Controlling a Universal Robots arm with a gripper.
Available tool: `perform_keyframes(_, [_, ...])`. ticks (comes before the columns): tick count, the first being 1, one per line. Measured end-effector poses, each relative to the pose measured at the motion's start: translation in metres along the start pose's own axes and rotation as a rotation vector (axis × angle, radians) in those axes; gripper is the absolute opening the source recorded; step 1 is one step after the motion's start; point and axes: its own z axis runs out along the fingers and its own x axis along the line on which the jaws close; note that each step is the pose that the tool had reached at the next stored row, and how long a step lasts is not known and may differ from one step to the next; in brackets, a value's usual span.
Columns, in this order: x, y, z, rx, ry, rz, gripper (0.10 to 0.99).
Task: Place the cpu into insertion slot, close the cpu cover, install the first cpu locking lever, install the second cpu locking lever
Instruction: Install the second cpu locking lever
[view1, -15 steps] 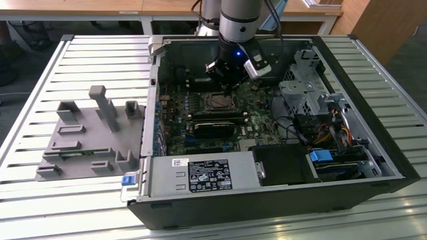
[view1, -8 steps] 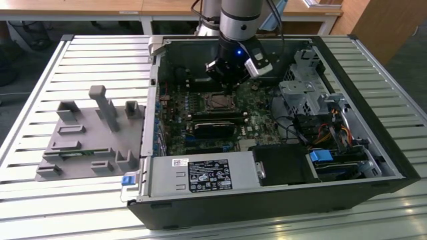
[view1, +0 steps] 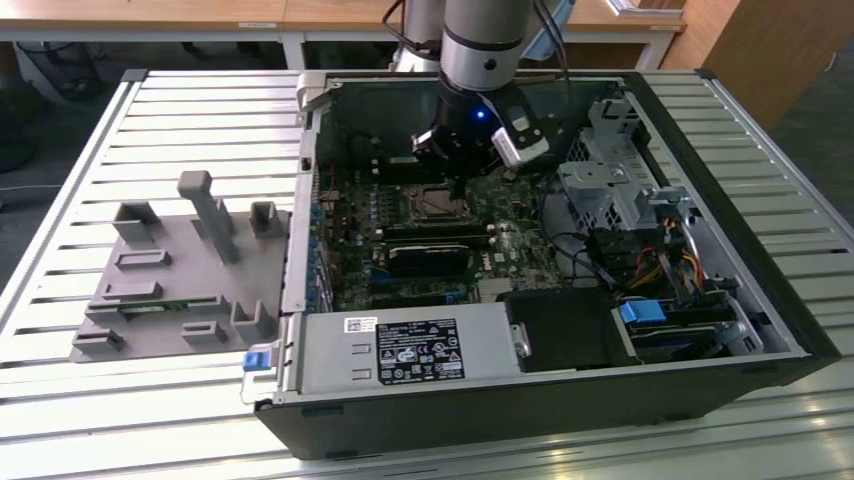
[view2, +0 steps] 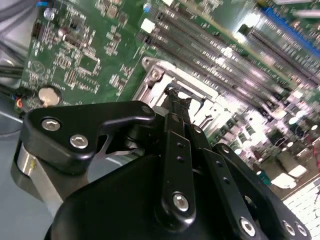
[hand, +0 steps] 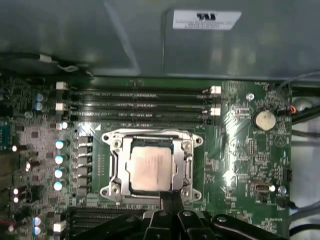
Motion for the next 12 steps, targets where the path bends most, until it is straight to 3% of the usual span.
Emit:
perform_keyframes(4, [0.0000, -0.0032, -0.0001, -0.029, 0.0183, 0.001, 0.106])
perform_keyframes(12, [0.0001, -0.0178, 0.0003, -0.033, 0.0195, 0.001, 0.106])
